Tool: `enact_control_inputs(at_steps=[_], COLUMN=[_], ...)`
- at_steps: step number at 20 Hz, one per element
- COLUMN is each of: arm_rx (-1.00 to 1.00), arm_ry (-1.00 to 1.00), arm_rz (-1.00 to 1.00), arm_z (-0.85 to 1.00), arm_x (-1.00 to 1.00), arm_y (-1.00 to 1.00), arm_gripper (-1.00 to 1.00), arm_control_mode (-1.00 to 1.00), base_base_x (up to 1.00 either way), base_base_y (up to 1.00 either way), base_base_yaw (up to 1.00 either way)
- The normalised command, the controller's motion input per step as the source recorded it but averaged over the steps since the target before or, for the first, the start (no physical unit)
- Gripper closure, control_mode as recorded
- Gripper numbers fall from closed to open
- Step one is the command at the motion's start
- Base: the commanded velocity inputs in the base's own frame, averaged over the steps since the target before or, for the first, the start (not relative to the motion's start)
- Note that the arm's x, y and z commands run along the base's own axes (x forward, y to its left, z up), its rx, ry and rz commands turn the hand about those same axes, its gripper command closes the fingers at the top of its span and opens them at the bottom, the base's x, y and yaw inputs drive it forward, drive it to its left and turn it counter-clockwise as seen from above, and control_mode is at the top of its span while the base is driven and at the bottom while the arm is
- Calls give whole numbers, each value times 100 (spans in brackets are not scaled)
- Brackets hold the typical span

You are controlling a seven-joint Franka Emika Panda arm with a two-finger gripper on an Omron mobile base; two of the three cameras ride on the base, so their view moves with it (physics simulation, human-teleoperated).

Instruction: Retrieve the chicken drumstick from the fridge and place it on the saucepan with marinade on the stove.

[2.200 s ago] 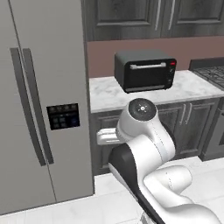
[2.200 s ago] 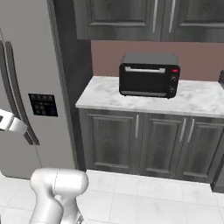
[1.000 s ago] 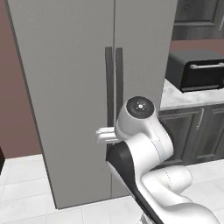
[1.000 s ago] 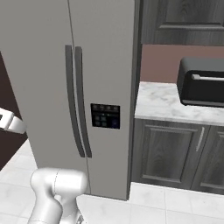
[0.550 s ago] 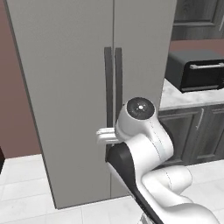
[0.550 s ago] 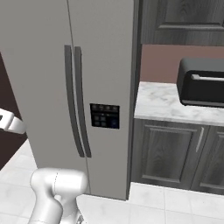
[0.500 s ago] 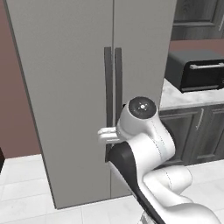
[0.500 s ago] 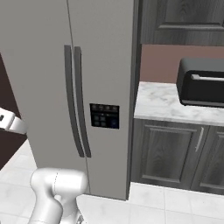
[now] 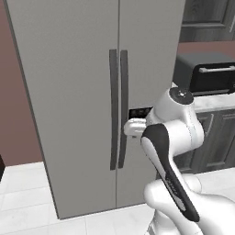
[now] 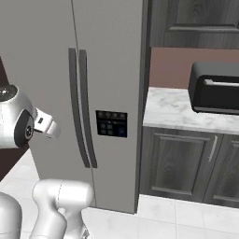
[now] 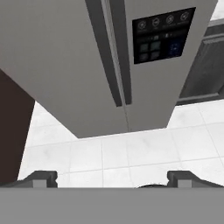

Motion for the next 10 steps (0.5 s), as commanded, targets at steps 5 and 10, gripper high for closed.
enact_control_inputs(at_steps=[5,10], arm_rx=[2,-3], arm_ry=[-2,-17], arm_rz=[9,12], arm_z=[0,-1], arm_x=[61,54], arm_y=[-24,0], arm_gripper=[-100,-100], arm_control_mode=[-100,-100], base_base_x=[0,0], base_base_y=[0,0], base_base_yaw=[0,0])
